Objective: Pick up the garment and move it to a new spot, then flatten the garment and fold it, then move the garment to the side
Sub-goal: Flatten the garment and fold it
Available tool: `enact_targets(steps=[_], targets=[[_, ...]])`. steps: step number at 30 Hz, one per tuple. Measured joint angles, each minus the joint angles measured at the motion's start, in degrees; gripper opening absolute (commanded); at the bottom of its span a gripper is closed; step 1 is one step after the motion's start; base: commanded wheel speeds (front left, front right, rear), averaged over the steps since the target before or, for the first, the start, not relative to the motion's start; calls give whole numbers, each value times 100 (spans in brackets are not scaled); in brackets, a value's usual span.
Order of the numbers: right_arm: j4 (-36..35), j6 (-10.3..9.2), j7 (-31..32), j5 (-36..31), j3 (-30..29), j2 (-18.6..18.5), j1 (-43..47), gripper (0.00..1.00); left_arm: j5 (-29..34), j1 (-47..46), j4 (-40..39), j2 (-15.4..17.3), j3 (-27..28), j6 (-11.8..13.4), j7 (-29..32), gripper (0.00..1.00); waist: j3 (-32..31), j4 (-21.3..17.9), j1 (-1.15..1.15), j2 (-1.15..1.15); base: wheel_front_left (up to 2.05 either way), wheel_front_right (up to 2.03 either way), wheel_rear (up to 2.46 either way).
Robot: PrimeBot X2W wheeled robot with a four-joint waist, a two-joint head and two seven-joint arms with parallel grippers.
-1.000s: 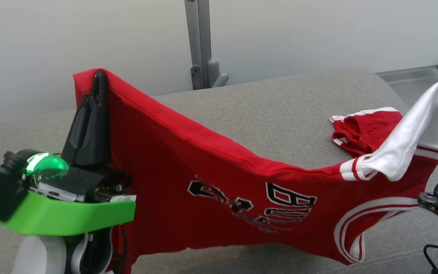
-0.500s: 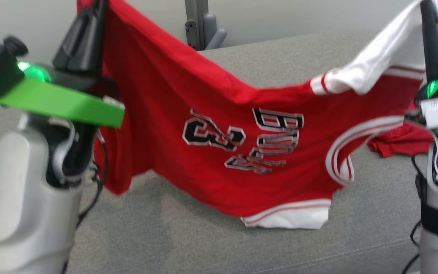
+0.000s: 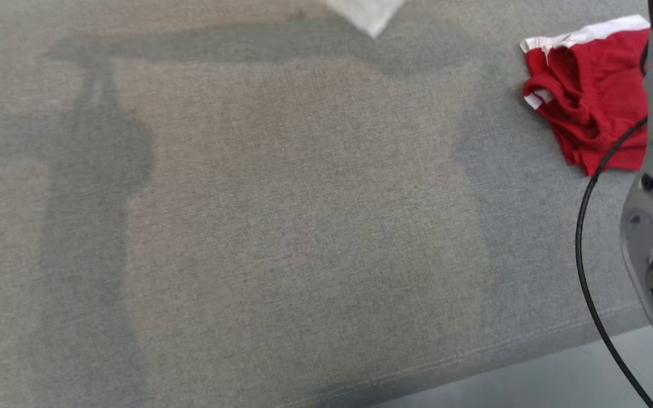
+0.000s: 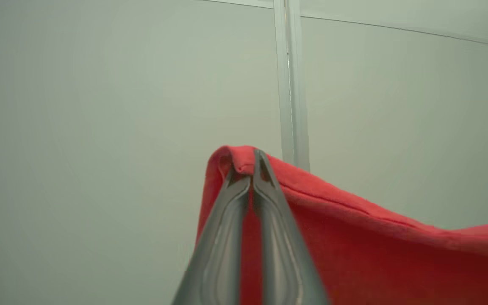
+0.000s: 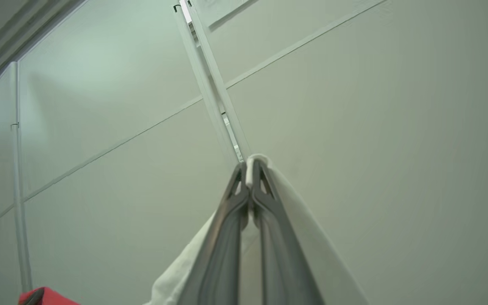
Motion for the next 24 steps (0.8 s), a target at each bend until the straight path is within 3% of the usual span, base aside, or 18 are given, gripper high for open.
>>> enact_targets(steps=[4, 8, 17, 24], targets=[[619, 0, -489, 223, 256, -8, -687, 0, 130, -725, 615, 51, 37, 4, -525, 0, 311, -203, 0, 0, 0, 0, 0], [781, 0, -575, 684, 888, 23, -563, 0, 32, -814, 1263, 104, 138, -49, -647, 0, 670, -349, 0, 0, 0, 0, 0], [559, 0, -600, 975, 1210, 19, 271, 0, -156, -555, 1883, 276, 279, -241, -813, 0, 1406, -594, 0, 0, 0, 0, 0], [241, 0, -602, 1245, 1568, 11, 683, 0, -177, -609, 1959, 339, 179, -368, -823, 0, 1493, -788, 0, 0, 0, 0, 0]])
